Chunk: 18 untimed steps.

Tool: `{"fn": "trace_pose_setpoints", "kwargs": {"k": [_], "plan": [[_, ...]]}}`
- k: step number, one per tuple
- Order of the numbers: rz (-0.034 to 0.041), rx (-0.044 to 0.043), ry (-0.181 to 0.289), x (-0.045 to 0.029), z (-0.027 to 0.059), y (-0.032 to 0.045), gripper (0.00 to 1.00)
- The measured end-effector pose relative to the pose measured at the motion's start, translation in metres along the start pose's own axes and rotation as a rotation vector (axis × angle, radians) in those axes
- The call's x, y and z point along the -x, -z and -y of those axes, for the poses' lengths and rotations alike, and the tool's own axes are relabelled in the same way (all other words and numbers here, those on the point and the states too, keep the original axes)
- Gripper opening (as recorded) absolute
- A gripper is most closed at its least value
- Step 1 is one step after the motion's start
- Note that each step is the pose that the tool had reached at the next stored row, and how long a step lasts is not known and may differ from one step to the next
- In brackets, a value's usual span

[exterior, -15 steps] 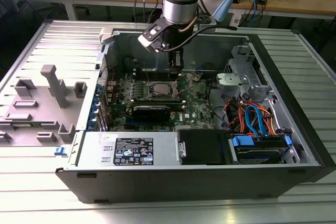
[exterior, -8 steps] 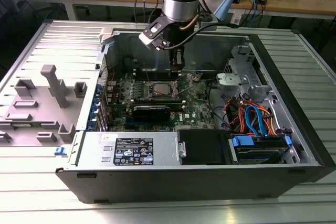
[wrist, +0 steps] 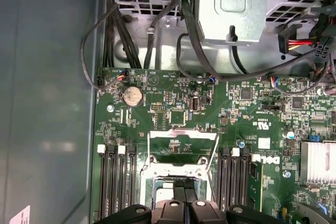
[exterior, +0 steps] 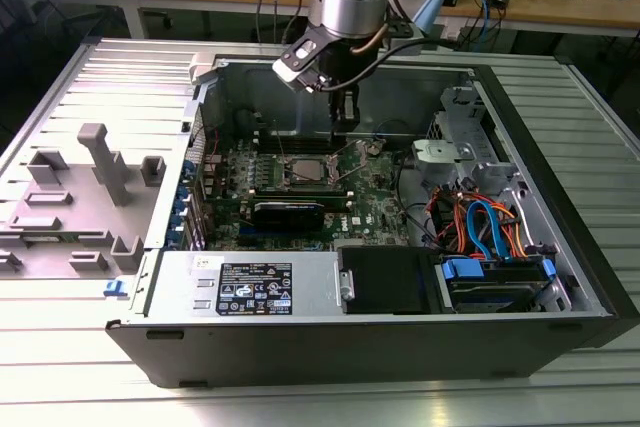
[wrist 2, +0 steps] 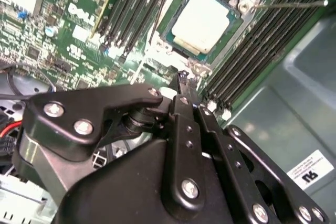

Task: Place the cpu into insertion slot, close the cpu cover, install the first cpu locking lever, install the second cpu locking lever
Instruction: 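Close the cpu cover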

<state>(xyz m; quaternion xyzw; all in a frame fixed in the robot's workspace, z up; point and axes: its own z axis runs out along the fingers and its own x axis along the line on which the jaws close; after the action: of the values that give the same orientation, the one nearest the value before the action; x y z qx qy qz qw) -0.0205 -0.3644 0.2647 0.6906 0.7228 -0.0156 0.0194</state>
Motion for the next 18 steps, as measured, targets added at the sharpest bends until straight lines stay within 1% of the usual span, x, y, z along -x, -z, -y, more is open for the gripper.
{"fn": "trace_pose_setpoints", "kwargs": {"k": [4, 7, 12, 18], "plan": [[0.0002, 0.0000, 0.000, 0.0004, -0.0087, 0.0000, 0.11], [0.0002, 0.0000, 0.000, 0.0008, -0.0171, -0.0001, 0.11], [0.0003, -0.0001, 0.000, 0.0012, -0.0288, -0.0001, 0.11], [0.0001, 0.0000, 0.000, 0.0018, -0.0414, -0.0002, 0.11]]}}
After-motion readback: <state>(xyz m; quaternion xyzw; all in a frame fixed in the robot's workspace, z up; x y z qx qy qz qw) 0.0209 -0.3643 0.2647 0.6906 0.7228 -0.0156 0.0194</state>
